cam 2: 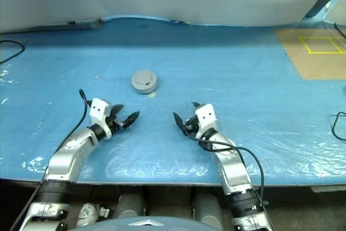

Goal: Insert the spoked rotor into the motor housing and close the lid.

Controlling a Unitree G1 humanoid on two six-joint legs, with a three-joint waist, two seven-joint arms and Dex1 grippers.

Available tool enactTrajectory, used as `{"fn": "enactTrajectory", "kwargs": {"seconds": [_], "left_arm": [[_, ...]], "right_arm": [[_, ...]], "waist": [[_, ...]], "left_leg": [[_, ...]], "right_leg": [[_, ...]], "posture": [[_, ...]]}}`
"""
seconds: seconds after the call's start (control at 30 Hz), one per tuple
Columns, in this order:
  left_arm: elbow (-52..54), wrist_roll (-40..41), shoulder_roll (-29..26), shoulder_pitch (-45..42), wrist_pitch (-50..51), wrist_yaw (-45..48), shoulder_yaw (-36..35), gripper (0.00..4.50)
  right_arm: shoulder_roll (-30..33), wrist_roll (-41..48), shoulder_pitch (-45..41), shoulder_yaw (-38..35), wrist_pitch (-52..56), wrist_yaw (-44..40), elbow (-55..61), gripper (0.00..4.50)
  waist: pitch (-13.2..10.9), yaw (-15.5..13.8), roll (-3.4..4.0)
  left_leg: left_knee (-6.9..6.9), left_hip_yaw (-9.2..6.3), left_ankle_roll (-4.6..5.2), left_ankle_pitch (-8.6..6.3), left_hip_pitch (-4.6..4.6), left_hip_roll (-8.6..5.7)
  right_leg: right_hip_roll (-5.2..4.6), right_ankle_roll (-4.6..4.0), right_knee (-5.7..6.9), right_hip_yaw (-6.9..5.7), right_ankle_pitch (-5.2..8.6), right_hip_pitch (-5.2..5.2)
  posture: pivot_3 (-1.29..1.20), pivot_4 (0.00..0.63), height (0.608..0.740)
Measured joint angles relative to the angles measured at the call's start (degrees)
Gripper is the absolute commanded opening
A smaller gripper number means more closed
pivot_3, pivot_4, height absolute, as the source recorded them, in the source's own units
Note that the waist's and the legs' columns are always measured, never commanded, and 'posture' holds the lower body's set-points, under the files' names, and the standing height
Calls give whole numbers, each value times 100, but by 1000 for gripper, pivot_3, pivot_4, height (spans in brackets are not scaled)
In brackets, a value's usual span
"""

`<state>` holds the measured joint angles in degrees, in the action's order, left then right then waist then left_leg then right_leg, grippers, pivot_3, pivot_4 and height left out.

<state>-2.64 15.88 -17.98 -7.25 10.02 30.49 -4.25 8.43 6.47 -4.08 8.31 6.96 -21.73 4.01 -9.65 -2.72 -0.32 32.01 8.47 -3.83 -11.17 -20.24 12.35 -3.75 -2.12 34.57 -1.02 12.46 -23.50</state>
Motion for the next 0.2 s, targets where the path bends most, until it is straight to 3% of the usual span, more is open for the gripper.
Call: {"fn": "enactTrajectory", "kwargs": {"seconds": [0.2], "left_arm": [[47,-502,213,222,-1104,-336,9,4491]], "right_arm": [[17,0,108,-20,-71,28,125,4500]], "waist": [[0,29,-1]], "left_leg": [[-8,1,16,-10,-13,7]], "right_leg": [[16,38,-1,8,22,-24]], "posture": [[0,150,740]]}}
